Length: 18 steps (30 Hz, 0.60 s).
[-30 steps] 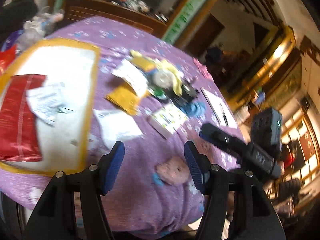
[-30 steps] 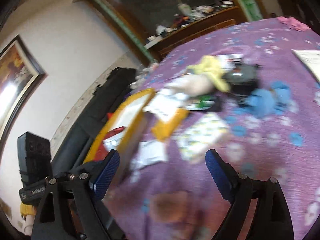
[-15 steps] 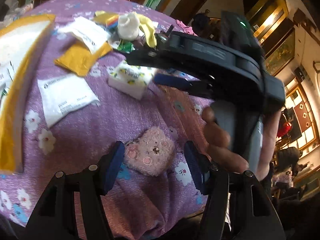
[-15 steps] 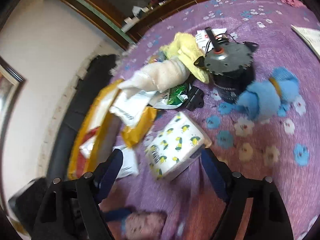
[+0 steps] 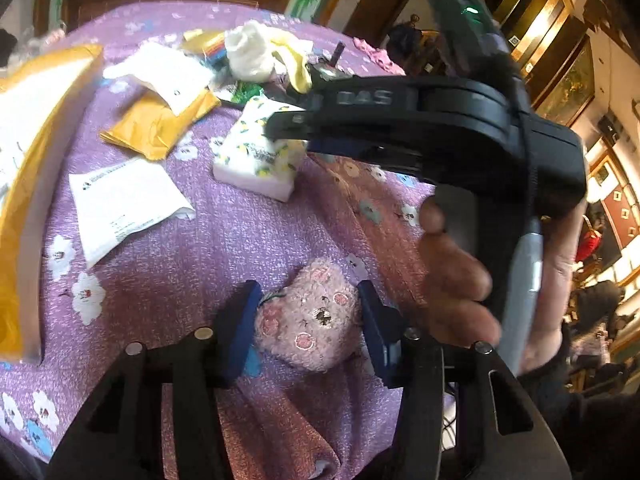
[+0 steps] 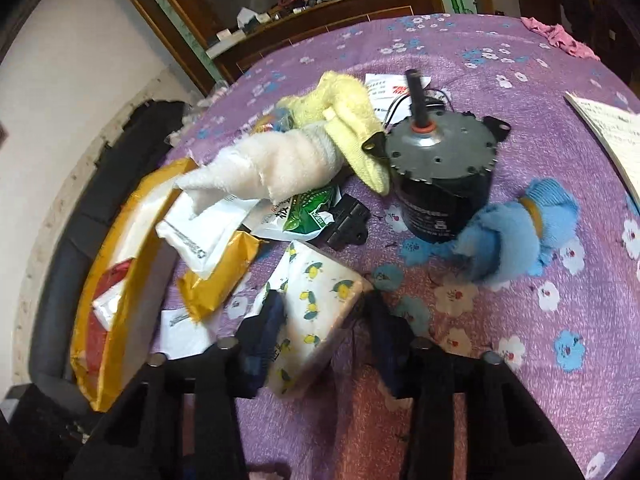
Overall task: Organize soft objects
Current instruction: 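Grasp the pink plush with the left tool while the right tool grasps the patterned tissue pack, then place the pink plush and tissue pack into the tray, opening both tools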
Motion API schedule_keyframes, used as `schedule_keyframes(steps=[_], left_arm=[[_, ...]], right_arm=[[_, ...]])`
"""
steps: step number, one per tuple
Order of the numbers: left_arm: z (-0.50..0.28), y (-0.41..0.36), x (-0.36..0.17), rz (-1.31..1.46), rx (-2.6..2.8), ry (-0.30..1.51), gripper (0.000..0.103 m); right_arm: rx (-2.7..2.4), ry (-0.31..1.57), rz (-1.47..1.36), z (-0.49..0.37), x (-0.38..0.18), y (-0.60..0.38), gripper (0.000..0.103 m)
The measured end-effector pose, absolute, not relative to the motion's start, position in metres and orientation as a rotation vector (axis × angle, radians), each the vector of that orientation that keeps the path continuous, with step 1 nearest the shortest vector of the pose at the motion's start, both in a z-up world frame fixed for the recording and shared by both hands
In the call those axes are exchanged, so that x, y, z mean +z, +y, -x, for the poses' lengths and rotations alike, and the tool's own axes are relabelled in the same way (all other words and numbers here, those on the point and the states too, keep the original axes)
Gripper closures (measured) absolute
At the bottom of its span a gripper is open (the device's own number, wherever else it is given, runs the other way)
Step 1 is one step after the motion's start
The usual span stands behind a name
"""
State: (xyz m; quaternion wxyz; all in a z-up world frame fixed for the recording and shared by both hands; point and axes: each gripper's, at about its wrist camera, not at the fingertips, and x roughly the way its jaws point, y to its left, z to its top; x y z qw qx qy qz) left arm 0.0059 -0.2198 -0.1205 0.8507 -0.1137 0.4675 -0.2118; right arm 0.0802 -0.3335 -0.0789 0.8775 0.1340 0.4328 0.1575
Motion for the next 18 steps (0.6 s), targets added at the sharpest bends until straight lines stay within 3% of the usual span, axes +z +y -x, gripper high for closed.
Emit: schedule_keyframes(steps=[3,10,18], left_arm=[[0.006,-0.213,-0.115,0.256,-0.454,0.979,0.064],[0.026,-0.147,-0.087,0.464,-0.447,0.887,0.064],[0.045,-0.042,-0.054,0.585,-0.14,0.741,0.063]], right_arm=[[0.365,0.848,-0.286,-0.067,-0.076,-0.344,0.077],[0.479,0.711,-0.351,-0.048,-0.056,-0.358,0.078],[0.718,0.675,-0.359,-0.073,-0.04,-0.286,0.078]])
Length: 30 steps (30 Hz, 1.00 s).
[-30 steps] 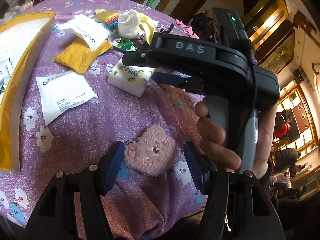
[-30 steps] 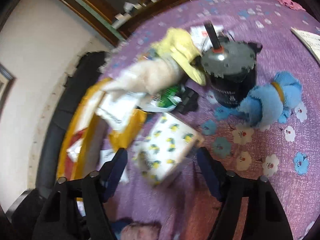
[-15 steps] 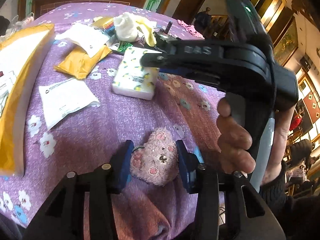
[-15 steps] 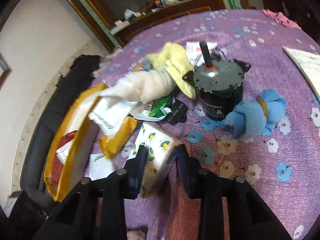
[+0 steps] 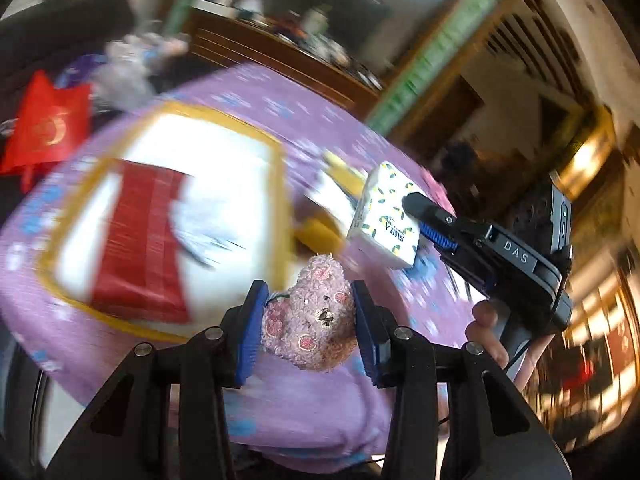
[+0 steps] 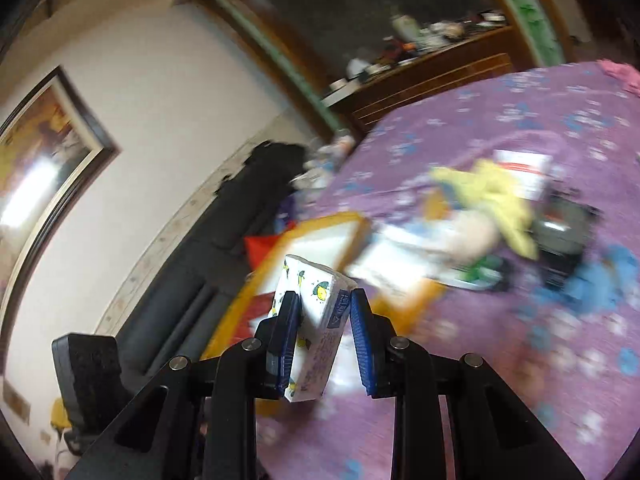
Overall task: Organize soft objects
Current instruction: 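Place the pink plush and tissue pack into the tray, opening both tools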
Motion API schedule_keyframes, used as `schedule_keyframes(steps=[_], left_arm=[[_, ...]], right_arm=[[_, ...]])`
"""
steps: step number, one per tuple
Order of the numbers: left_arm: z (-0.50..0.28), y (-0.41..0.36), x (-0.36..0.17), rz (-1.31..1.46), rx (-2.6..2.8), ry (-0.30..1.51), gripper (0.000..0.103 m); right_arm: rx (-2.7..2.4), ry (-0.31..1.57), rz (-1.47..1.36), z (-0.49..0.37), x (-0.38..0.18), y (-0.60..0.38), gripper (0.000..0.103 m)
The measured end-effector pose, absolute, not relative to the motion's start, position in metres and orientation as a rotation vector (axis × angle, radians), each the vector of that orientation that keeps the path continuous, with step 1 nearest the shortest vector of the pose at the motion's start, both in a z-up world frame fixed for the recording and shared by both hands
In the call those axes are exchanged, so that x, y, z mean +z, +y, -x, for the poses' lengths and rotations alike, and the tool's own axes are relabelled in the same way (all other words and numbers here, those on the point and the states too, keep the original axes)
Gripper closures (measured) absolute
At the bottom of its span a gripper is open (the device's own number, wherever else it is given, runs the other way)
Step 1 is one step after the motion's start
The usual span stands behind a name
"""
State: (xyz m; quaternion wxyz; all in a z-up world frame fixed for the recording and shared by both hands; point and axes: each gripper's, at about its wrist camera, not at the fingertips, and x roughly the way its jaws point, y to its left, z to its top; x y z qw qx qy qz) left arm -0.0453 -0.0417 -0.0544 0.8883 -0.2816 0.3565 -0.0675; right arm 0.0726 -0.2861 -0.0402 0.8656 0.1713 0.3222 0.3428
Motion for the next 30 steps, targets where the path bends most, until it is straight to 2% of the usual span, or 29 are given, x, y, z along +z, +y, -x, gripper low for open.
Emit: schedule_keyframes(steps=[9,16,19,21,24,26,29,30], left_arm=[[0.026,0.005,-0.075,0.625,0.022,0.768,0.063],[0.0,-0.007,-0.092,0.505,0.056,0.87,0.062],[-0.007,-0.012,-0.102,0.499,0.03,0.917,0.06],[-0.009,-0.014,-0.106,0.505,0.017,0.934,0.055],[-0.007,-0.011,-0.106,0.542,0.012,0.926,0.052],[-0.001,-0.001,-0.103,0.605,0.059,0.891,0.051],[0.008,0.015,-0.107,0.727,0.155,0.822,0.021],[0.006,0.014,-0.11,0.724,0.179,0.833,0.021]], right_arm=[[0.789,0.785,-0.281,-0.133,-0.029,-0.179,0.077],[0.686,0.896,-0.261,-0.177,-0.064,-0.154,0.075],[0.681,0.948,-0.288,-0.186,-0.073,-0.156,0.064],[0.689,0.935,-0.308,-0.187,-0.071,-0.158,0.037],[0.712,0.893,-0.322,-0.181,-0.068,-0.159,0.028],[0.714,0.874,-0.336,-0.171,-0.072,-0.152,0.026],[0.731,0.87,-0.378,-0.159,-0.079,-0.154,0.025],[0.729,0.873,-0.39,-0.159,-0.082,-0.156,0.025]])
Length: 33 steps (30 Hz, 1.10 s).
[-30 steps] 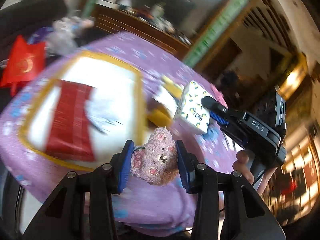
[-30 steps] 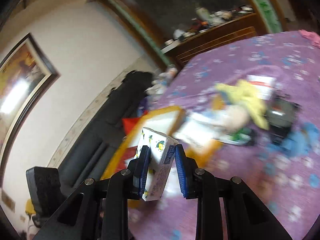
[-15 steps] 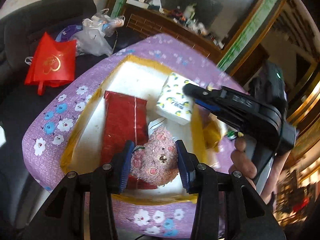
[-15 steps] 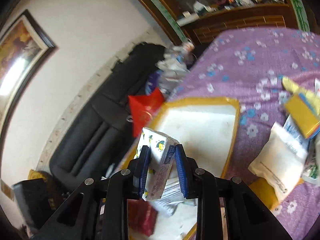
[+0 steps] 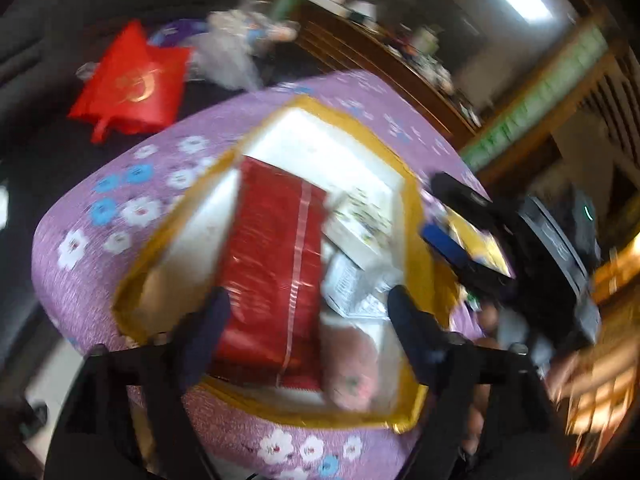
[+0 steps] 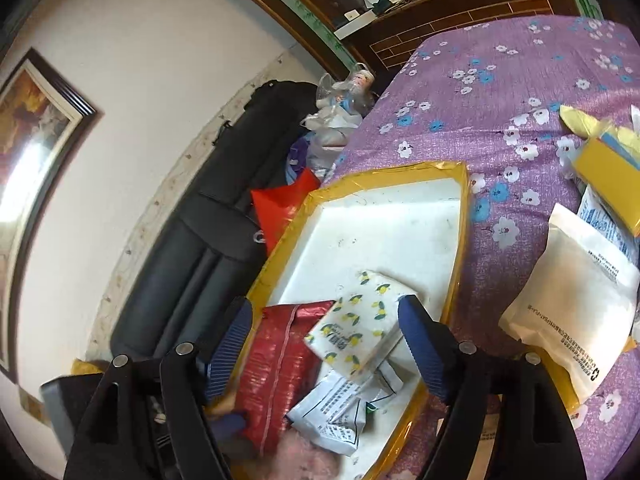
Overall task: Organize soft objects
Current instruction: 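Place the pink plush and tissue pack into the tray, opening both tools, then grasp the yellow padded envelope with the left tool while the right tool grasps a white packet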
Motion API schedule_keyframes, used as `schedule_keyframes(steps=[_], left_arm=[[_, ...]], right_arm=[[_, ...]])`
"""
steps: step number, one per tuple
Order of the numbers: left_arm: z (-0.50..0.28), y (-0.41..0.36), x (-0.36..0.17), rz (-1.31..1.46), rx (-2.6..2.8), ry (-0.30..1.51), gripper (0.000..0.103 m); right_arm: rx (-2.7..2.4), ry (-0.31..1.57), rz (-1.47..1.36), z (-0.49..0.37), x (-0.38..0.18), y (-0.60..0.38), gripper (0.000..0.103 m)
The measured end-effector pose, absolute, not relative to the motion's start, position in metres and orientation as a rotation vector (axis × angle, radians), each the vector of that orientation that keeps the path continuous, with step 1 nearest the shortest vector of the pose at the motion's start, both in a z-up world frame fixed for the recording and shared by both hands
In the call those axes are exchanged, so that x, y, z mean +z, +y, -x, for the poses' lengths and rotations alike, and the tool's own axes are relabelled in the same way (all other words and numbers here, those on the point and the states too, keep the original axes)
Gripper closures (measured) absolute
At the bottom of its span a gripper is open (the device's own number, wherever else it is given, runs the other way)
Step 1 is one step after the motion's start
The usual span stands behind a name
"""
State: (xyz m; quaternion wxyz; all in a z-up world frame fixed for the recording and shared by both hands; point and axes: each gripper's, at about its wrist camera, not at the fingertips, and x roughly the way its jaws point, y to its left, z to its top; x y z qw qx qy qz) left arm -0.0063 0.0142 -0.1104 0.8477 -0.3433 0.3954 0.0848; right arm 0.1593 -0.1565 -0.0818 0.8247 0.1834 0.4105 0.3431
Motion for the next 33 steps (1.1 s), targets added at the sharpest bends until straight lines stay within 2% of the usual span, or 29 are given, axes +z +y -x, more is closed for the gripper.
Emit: schedule_keyframes(steps=[3,7,9,11,14,18,26,33], left_arm=[[0.005,0.0,-0.104,0.612,0.162,0.85,0.021],[0.013,-0.003,-0.101,0.654,0.128,0.763,0.021],[0.005,-0.005,-0.113,0.588,0.235,0.833,0.021],[0.007,-0.009,-0.107,0.526,0.222,0.819,0.021],[0.023,-0.001,-0.099,0.681,0.127,0.724,0.021],[0.025,-0.001,-0.095,0.726,0.127,0.719,0.021],[0.01,-0.051,-0.065,0.613,-0.038,0.703,0.021],[0.008,-0.071,-0.062,0.567,-0.089,0.717,0.021]], right_arm=[[0.733,0.873,-0.409,-0.16,-0.081,-0.164,0.025],[0.768,0.831,-0.423,-0.142,-0.068,-0.18,0.023],[0.777,0.793,-0.427,-0.128,-0.063,-0.194,0.019],[0.773,0.773,-0.434,-0.117,-0.062,-0.21,0.016],[0.767,0.744,-0.437,-0.095,-0.061,-0.242,0.016],[0.725,0.72,-0.443,-0.071,-0.066,-0.283,0.015],[0.641,0.802,-0.519,-0.075,-0.092,-0.343,0.016],[0.634,0.866,-0.427,-0.108,-0.072,-0.309,0.016]])
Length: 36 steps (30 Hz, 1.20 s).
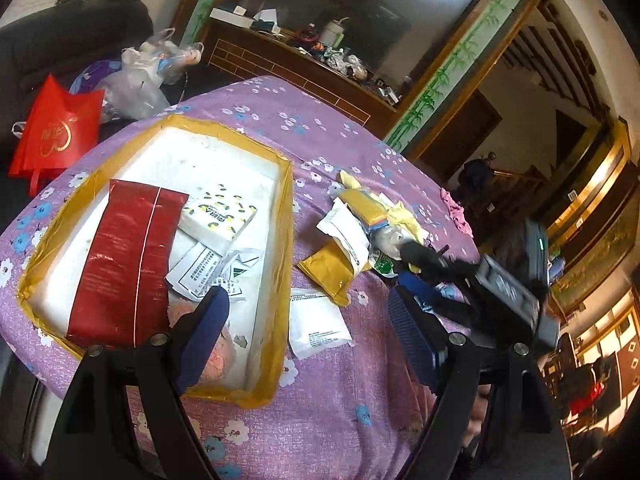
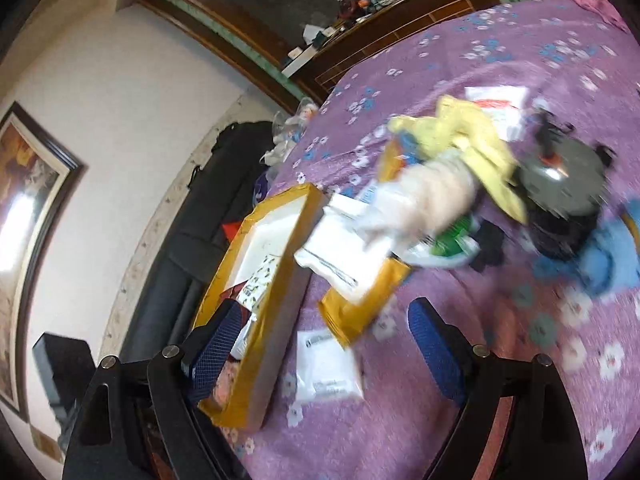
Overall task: Organize soft objects
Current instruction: 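Grasp the yellow padded envelope with the left tool while the right tool grasps a white packet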
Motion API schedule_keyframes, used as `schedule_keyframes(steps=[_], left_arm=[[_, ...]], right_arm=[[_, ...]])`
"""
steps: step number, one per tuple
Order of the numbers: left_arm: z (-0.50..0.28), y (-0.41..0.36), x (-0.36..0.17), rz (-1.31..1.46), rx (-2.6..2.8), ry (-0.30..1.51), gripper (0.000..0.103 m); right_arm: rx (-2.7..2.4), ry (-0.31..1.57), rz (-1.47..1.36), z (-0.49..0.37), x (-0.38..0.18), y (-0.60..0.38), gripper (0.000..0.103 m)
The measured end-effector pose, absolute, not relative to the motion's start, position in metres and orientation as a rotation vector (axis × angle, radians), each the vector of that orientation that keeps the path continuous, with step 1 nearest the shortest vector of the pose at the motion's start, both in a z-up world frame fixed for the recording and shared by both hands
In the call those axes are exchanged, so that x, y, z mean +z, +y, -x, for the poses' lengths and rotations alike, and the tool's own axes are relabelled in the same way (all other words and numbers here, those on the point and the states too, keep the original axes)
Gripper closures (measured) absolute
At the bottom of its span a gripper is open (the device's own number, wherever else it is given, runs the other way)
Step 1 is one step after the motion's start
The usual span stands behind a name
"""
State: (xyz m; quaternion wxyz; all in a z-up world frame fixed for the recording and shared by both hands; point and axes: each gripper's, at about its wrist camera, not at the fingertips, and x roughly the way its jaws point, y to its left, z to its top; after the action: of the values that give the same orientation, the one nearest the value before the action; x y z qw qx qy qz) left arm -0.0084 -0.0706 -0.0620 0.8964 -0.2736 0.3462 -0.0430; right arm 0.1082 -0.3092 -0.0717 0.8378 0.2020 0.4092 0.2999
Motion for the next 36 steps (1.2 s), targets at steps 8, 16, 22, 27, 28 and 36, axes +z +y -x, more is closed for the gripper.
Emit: schedule_keyframes(steps=[8,16,22,27,28,36], left_arm=[[0.014,-0.065,-0.064,0.566,-0.101,0.705,0.021],[0.015,-0.062,-0.07,0.55,-0.121,0.716,0.021],[0.011,-0.08,-0.065,0.482,-0.155,0.725,0.021],[0.003,-0.106,-0.067,0.413,-0.192,0.761,0.021],[0.0,-0.11,-0.069,0.4,-0.201,0.774,0.021],[-0.065,-0.16,-0.07,0.147,-0.263,0.894,0.021]], right_arm=[[0.553,0.808,0.05,-0.144,-0.041,-0.22,0.016],[0.478,0.852,0.181,-0.161,-0.076,-0.197,0.033],[0.525,0.845,0.111,-0.154,-0.069,-0.211,0.053],[0.58,0.781,0.042,-0.128,-0.052,-0.239,0.056],[0.61,0.756,0.016,-0.12,-0.046,-0.248,0.056],[0.706,0.575,-0.331,-0.091,-0.058,-0.333,0.054]])
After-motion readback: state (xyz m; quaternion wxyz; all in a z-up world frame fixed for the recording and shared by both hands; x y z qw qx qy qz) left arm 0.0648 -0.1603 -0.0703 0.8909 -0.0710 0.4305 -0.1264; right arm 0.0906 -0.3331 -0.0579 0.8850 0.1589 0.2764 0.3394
